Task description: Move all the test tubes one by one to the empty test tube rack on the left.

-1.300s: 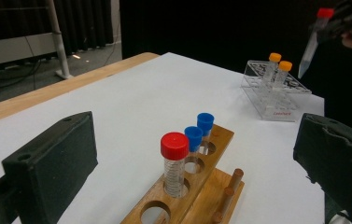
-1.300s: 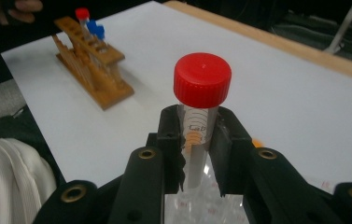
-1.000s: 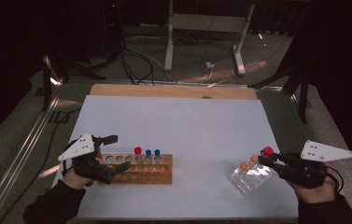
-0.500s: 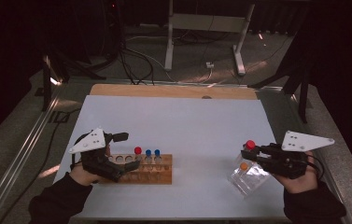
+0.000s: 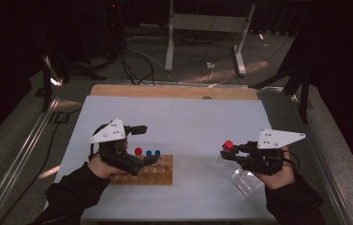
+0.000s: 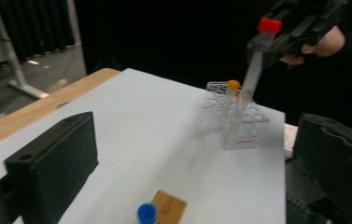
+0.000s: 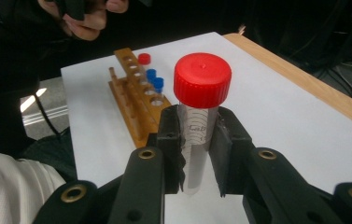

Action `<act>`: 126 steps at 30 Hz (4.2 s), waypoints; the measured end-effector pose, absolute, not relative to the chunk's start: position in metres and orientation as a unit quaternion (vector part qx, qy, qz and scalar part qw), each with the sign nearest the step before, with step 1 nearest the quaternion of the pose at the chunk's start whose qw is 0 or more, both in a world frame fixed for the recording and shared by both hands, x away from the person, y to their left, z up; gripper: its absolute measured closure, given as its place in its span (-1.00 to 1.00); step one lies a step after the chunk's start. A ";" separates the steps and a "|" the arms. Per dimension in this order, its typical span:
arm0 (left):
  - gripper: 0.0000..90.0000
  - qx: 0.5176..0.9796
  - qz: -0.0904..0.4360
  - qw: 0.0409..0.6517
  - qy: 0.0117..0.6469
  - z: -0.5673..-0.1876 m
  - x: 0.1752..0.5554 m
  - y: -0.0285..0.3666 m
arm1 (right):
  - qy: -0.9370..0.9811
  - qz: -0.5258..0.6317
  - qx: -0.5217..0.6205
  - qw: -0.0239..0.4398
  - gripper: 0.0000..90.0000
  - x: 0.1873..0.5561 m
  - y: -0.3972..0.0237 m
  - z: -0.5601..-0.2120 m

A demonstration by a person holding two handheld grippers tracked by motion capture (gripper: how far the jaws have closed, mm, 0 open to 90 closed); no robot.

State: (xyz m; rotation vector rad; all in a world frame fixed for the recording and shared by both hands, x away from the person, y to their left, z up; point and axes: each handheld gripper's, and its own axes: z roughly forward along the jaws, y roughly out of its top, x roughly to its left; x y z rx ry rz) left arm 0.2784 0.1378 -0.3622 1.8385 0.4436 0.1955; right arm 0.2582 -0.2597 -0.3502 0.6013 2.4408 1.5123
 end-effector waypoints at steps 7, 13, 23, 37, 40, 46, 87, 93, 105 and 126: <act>-0.95 0.790 0.071 0.584 0.173 -0.356 0.278 0.117 | 0.835 0.507 0.194 0.091 0.65 0.259 -0.244 -0.357; -0.91 0.791 0.067 0.588 0.157 -0.353 0.277 0.099 | 0.838 0.506 0.183 0.086 0.65 0.258 -0.231 -0.361; -0.79 0.792 0.052 0.594 0.131 -0.351 0.276 0.066 | 0.841 0.504 0.176 0.083 0.65 0.256 -0.219 -0.362; -0.21 0.798 0.040 0.594 0.094 -0.354 0.271 0.037 | 0.844 0.503 0.169 0.070 0.65 0.254 -0.210 -0.368; -0.05 0.798 0.039 0.595 0.089 -0.354 0.271 0.034 | 0.844 0.503 0.169 0.070 0.65 0.255 -0.209 -0.368; 0.23 0.802 0.051 0.590 0.076 -0.357 0.269 0.028 | 0.845 0.503 0.167 0.068 0.65 0.255 -0.208 -0.368; 0.60 0.782 0.121 0.600 0.121 -0.323 0.285 0.084 | 0.783 0.563 0.236 0.120 -0.98 0.251 -0.233 -0.358; 0.60 0.774 0.146 0.599 0.142 -0.316 0.287 0.111 | 0.776 0.566 0.252 0.119 -1.00 0.251 -0.241 -0.358; 0.60 0.765 0.187 0.588 0.183 -0.314 0.285 0.163 | 0.779 0.557 0.254 0.136 -1.00 0.249 -0.245 -0.359; 0.60 0.754 0.213 0.574 0.240 -0.339 0.278 0.214 | 0.771 0.558 0.255 0.168 -1.00 0.250 -0.245 -0.364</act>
